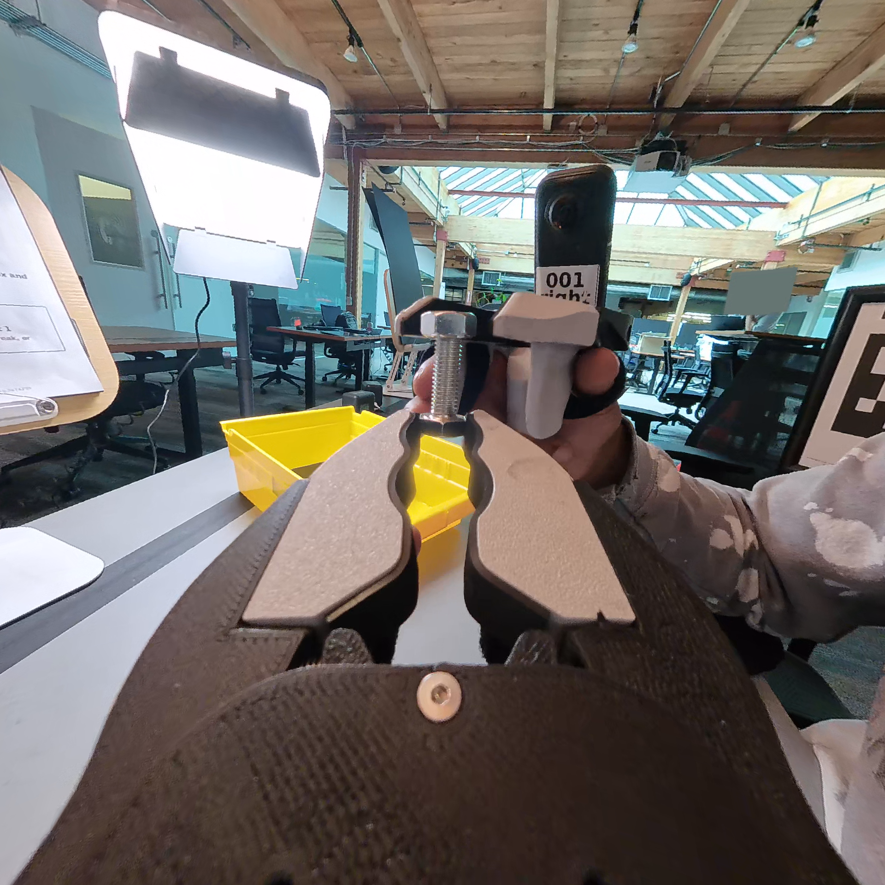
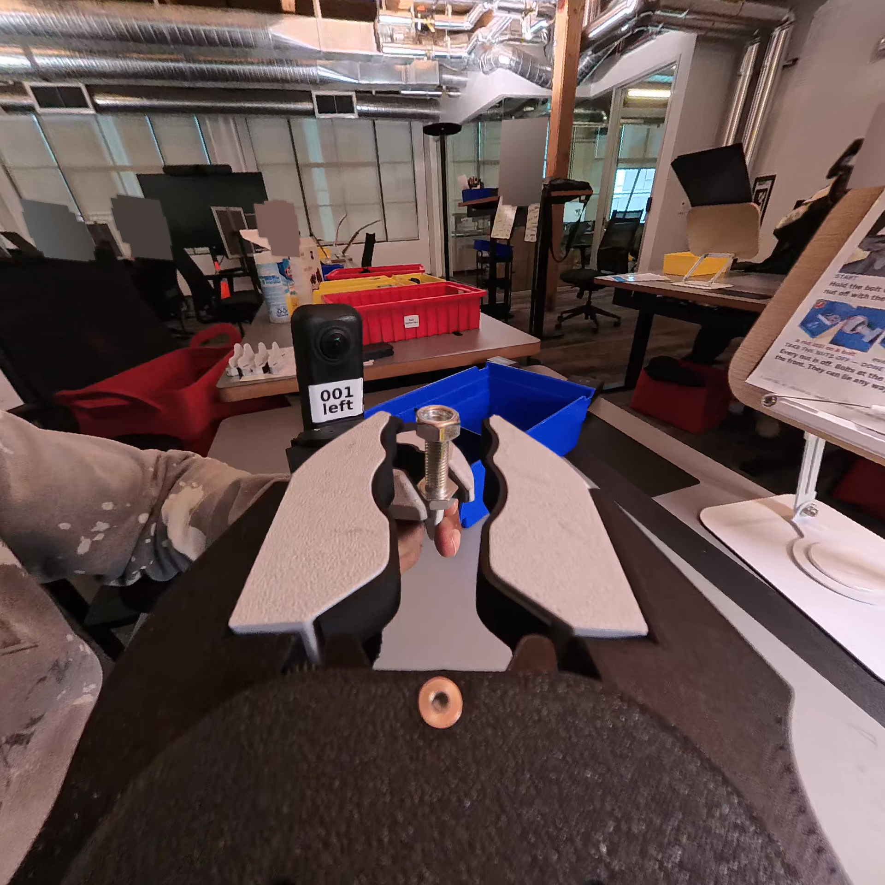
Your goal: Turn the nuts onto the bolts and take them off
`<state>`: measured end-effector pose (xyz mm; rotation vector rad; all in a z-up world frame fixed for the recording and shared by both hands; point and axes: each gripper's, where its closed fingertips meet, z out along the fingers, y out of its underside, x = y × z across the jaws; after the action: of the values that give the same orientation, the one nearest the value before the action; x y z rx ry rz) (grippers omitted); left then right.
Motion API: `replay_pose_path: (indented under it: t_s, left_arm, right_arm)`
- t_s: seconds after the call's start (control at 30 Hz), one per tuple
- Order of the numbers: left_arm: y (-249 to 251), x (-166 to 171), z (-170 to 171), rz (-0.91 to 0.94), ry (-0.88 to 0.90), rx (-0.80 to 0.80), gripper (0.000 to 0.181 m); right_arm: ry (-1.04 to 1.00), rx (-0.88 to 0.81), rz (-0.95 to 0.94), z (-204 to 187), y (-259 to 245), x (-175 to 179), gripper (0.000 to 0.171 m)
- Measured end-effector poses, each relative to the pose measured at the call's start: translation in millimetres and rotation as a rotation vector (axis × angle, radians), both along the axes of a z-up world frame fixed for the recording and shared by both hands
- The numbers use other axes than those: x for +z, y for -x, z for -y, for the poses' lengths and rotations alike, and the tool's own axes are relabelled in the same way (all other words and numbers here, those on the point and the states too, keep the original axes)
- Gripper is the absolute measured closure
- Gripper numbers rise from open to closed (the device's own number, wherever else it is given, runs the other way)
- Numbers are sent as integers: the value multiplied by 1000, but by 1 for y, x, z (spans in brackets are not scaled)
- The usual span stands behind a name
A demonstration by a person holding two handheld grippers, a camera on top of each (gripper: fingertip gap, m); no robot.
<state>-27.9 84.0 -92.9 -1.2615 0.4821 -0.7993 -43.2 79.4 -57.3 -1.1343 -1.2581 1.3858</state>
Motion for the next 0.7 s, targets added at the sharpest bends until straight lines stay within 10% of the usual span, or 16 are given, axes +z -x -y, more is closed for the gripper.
replay_pose_path:
  t_s: [0.7]
  left_arm:
    - [0,-9,-5,-22,45,-7,163]
  right_arm:
    - [-39,11,-7,-6,-6,2,153]
